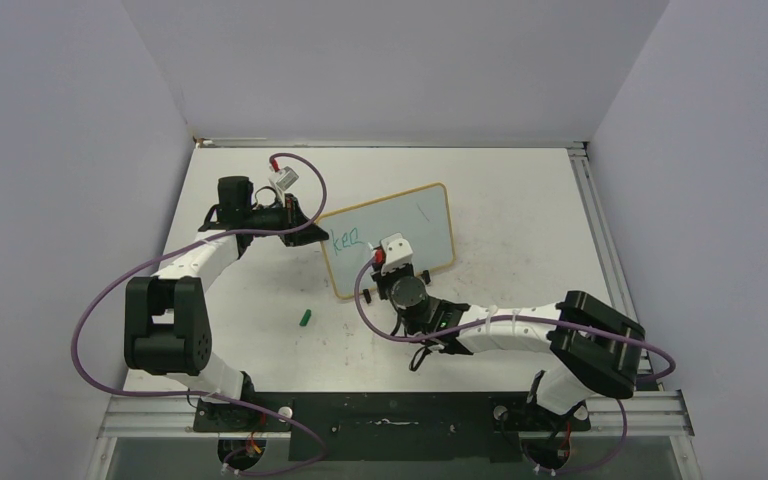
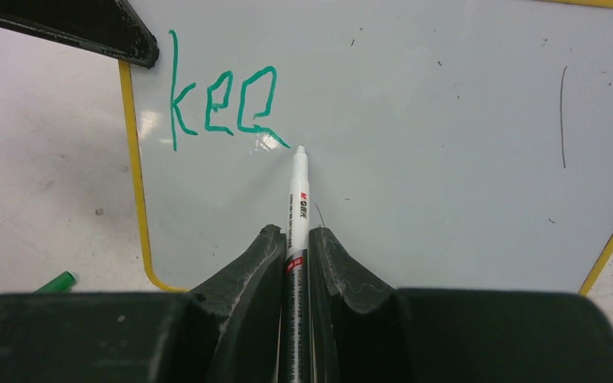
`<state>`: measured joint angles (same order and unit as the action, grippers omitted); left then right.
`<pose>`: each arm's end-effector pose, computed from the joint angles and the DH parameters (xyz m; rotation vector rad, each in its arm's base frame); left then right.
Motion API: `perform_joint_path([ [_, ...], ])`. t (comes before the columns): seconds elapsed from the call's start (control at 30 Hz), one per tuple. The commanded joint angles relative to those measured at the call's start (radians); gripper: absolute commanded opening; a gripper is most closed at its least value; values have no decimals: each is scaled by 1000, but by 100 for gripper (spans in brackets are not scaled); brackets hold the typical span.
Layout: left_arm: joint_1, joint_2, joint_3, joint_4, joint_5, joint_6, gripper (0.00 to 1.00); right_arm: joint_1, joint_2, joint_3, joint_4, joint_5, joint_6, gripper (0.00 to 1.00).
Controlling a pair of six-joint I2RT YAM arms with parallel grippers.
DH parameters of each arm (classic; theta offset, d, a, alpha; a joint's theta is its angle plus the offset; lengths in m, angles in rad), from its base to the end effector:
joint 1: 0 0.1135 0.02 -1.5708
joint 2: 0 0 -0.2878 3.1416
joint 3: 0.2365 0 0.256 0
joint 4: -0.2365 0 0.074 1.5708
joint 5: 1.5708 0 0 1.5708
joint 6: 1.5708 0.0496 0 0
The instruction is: Write a sentence on the whiteboard
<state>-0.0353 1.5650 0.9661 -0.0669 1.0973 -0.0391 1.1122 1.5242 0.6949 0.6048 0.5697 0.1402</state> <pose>0.3319 -0.0559 0.2509 0.5854 1.9837 -1.2469 0.1709 0.2857 0.2322 -0.4509 1.7182 0.3980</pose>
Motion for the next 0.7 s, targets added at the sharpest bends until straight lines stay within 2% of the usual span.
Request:
perform_joint_path([
  [0.0, 5, -33, 36, -16, -2, 20, 0, -10, -28, 28, 54, 1, -31, 5],
  [0.67, 5, -30, 39, -17, -2, 22, 0, -45, 51, 118, 67, -43, -66, 5],
])
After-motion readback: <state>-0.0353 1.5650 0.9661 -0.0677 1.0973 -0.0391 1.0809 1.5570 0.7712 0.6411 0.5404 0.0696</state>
